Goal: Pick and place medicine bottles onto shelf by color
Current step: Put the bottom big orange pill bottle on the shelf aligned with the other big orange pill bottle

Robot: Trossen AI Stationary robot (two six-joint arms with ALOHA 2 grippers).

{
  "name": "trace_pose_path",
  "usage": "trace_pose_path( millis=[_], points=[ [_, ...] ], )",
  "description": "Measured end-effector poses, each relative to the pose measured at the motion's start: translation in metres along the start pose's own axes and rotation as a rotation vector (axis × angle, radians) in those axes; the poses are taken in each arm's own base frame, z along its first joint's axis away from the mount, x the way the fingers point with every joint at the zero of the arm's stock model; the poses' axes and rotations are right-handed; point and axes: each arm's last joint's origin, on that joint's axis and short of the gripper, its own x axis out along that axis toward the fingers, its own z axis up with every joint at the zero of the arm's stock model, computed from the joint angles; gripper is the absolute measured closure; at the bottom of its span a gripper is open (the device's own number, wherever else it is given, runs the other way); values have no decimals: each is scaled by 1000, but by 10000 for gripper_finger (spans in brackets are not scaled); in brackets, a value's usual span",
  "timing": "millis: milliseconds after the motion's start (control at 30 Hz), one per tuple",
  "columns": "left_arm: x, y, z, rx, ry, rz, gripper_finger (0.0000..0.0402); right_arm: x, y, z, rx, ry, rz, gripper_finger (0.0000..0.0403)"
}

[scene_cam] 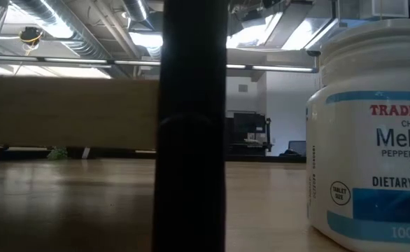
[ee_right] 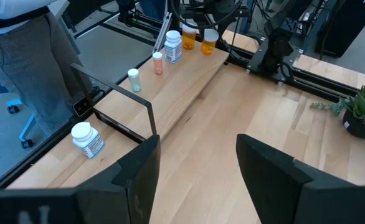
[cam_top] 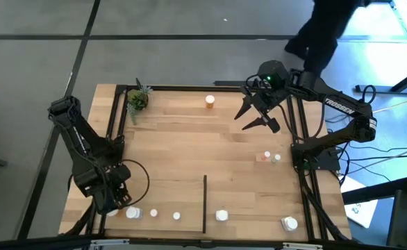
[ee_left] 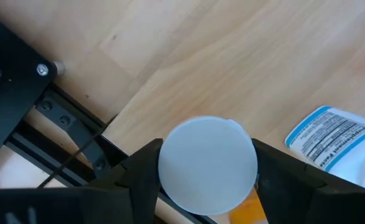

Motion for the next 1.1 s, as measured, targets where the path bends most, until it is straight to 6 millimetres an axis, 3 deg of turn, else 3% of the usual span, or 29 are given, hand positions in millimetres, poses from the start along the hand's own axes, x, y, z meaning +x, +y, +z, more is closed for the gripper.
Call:
trace_pose_path(
  millis=[1100],
  points=[
    [0, -1, -1, -4, 30, -7, 181, 0, 0, 0, 0, 0, 0, 190]
  ],
)
